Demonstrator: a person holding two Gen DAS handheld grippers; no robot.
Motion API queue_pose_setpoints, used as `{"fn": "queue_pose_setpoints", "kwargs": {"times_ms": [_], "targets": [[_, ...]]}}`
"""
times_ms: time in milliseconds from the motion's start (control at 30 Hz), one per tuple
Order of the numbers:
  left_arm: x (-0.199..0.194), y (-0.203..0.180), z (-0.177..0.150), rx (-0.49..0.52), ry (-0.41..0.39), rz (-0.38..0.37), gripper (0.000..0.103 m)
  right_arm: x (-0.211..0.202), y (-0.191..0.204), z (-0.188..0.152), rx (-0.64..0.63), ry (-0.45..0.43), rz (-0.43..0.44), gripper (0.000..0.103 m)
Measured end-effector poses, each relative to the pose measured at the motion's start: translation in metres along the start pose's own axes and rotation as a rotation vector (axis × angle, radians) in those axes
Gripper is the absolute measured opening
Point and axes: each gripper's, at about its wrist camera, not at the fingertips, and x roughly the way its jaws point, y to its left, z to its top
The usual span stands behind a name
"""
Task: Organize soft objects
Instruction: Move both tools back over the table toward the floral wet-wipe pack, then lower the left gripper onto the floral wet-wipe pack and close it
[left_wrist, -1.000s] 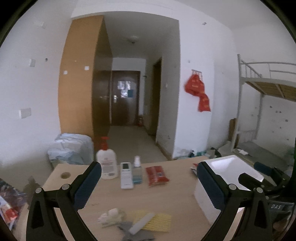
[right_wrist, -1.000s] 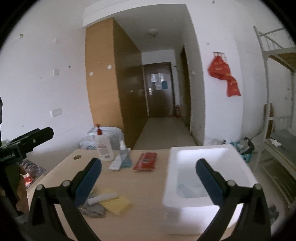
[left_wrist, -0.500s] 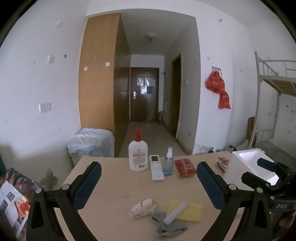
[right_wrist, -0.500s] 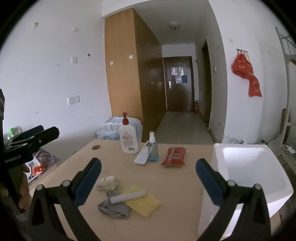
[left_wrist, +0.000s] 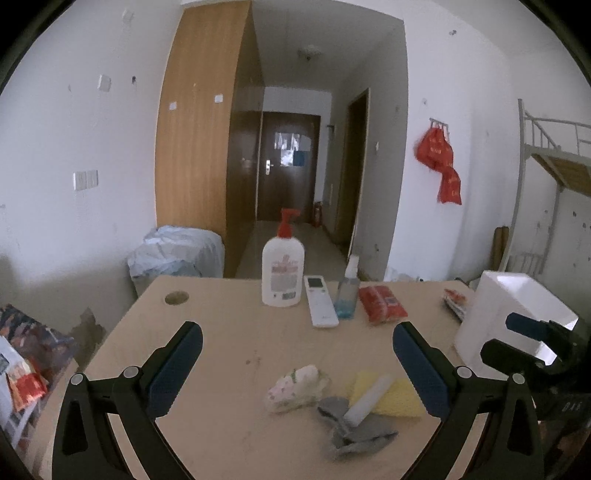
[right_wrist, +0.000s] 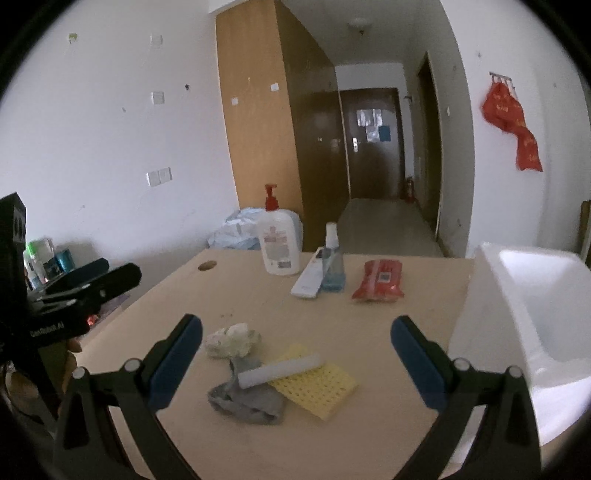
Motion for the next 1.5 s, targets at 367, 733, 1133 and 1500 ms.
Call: {"fn": "queue_pose_setpoints", "kwargs": {"times_ms": [367, 733, 1133, 1500], "targets": [[0.033, 0.018, -0.035, -0.024, 0.062, 0.01, 0.103, 0.024, 0.004, -0.025, -0.015, 0.065, -0.007, 0.103], [0.062, 0.019, -0.055, -0.03, 0.14, -0.015, 0.103, 0.047, -0.002, -0.044, 0.018, 0.15, 0.002, 0.103], [0.103, 0.02, -0.06, -0.045, 0.238, -0.018, 0.099, 0.07, -0.005, -0.04, 0.022, 0.201, 0.024, 0.103], [0.137, 0.024, -0.071, -0.072, 0.353, -0.003, 0.071, 0.082, -0.01, -0.043, 0.033, 0.223, 0.065, 0.103]]}}
